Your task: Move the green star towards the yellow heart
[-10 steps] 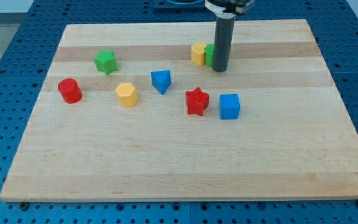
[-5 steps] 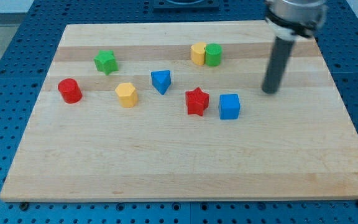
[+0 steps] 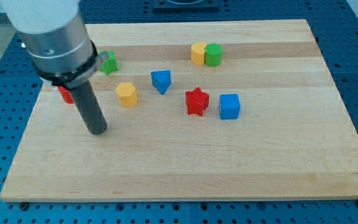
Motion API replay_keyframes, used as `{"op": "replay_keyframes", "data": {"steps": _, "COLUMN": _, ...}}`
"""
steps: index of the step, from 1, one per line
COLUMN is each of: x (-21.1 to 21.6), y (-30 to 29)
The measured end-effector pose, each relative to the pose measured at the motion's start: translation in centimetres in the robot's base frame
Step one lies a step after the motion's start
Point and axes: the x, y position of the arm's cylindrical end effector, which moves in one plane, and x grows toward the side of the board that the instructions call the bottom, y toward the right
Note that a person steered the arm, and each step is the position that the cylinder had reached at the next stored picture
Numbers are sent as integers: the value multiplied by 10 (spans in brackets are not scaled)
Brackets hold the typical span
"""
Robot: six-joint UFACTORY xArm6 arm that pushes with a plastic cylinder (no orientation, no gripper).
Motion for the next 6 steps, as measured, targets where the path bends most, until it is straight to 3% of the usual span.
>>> {"op": "replay_keyframes", "data": {"steps": 1, "x": -16, "y": -22}}
{"op": "replay_keyframes", "data": {"steps": 3, "x": -95, "y": -5}}
{"op": "replay_keyframes", "data": {"steps": 4, "x": -118, "y": -46}}
{"op": "replay_keyframes", "data": {"steps": 6, "x": -174, "y": -34}}
